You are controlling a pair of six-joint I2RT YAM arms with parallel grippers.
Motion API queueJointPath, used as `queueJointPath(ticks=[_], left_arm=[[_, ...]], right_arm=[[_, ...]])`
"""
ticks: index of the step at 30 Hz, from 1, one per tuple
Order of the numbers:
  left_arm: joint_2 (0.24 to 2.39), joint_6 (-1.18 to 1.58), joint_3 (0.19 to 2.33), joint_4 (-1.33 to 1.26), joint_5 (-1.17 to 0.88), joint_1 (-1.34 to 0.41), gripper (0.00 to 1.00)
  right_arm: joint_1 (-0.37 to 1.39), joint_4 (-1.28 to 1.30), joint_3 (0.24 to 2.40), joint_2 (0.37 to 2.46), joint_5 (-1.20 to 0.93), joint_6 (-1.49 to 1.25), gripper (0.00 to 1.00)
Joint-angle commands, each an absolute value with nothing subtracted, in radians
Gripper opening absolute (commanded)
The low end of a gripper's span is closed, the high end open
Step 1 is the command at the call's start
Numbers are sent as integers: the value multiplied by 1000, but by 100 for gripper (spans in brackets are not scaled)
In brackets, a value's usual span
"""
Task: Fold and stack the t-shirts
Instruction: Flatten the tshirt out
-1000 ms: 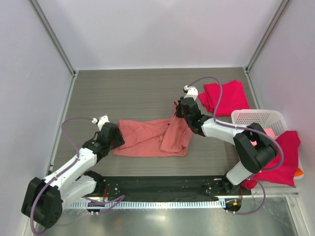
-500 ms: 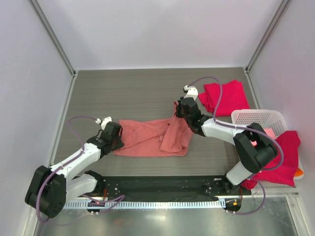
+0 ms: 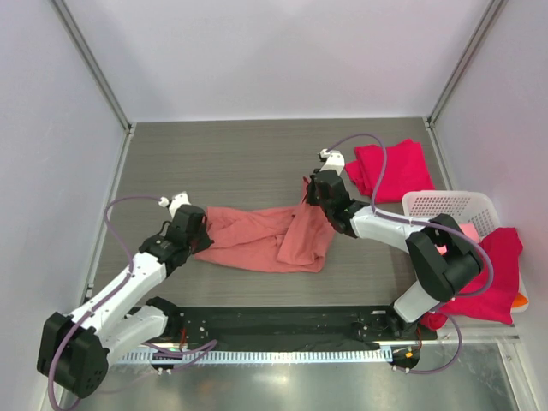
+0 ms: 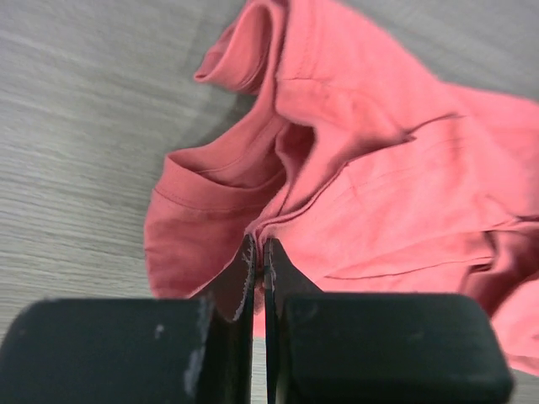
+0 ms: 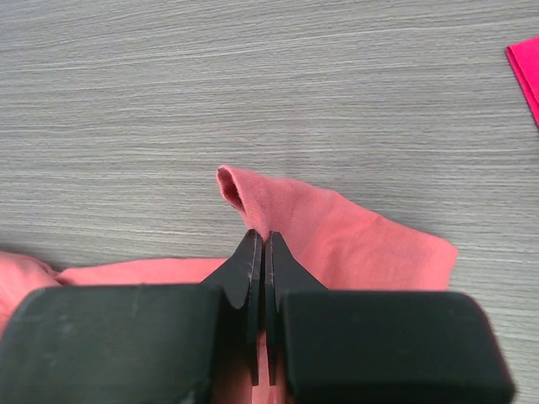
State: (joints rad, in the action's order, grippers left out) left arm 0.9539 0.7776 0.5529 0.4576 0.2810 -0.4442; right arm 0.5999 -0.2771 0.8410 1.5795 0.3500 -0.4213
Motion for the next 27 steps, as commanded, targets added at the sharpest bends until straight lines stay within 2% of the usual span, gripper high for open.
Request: queueJointPath(ticks=[1,9,14,23,27], left_arm=[[914,768,630,523,344,-445,0],[896,787,721,580,348,-446,0],[902,781,675,563,342,-446,0],[948,776,540,440,327,-446,7],[994,753,538,410,305,-446,19]], right_arm=[[597,-327,838,1523,400,-429,1],[584,-206,857,1401,480,-465,1],[574,-62,881,1353,431,-508,1],[574,-43,769,1347,367,-531,1],[574,-129,712,1350,365,-519,1]])
